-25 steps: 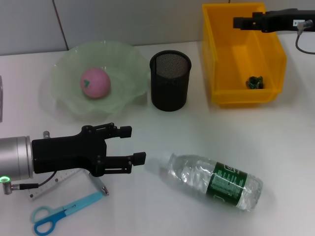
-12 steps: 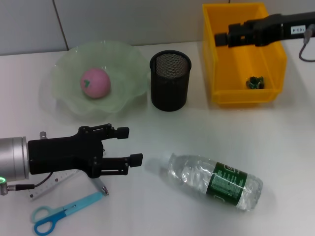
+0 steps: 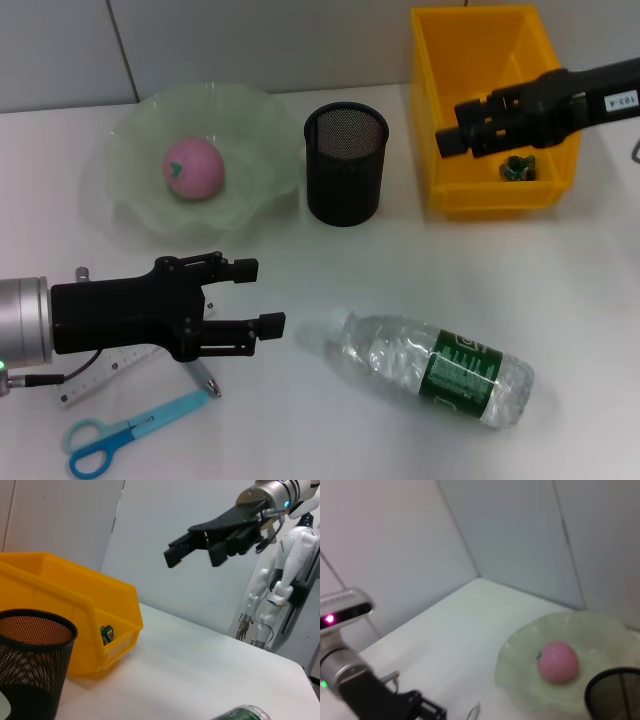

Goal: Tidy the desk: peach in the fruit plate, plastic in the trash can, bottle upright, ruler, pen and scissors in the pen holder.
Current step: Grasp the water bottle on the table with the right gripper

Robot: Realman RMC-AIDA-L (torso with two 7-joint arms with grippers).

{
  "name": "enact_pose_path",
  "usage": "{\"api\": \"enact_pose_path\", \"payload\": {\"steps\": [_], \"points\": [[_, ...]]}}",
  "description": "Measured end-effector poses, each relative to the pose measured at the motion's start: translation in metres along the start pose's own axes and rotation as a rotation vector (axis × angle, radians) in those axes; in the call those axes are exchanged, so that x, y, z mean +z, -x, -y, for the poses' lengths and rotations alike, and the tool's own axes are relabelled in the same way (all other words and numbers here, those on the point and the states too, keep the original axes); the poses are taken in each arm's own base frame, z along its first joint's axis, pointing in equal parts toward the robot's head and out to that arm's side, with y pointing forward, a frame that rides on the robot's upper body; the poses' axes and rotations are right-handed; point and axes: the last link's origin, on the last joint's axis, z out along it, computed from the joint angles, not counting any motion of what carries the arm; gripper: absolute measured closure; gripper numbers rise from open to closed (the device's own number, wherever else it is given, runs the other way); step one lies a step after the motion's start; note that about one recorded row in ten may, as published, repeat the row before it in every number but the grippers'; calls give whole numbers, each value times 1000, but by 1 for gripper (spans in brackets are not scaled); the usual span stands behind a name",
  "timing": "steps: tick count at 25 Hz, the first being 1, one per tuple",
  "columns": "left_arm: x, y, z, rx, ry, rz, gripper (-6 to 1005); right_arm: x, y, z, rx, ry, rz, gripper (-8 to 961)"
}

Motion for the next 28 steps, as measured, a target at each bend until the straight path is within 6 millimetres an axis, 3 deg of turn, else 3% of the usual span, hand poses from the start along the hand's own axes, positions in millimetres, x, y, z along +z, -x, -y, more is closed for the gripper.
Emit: {"api": "enact_pose_path", "payload": {"steps": [6,12,28], "points": [[0,1,0,-6,0,0,153,2,-9,-4,10,32,-113,244],[0,2,0,-10,-1,0,153,26,-23,-12,-7,70,-340,244],[-3,1,1,-25,-13,-15,153,75,-11,-28,-117,38,-653,243]]}}
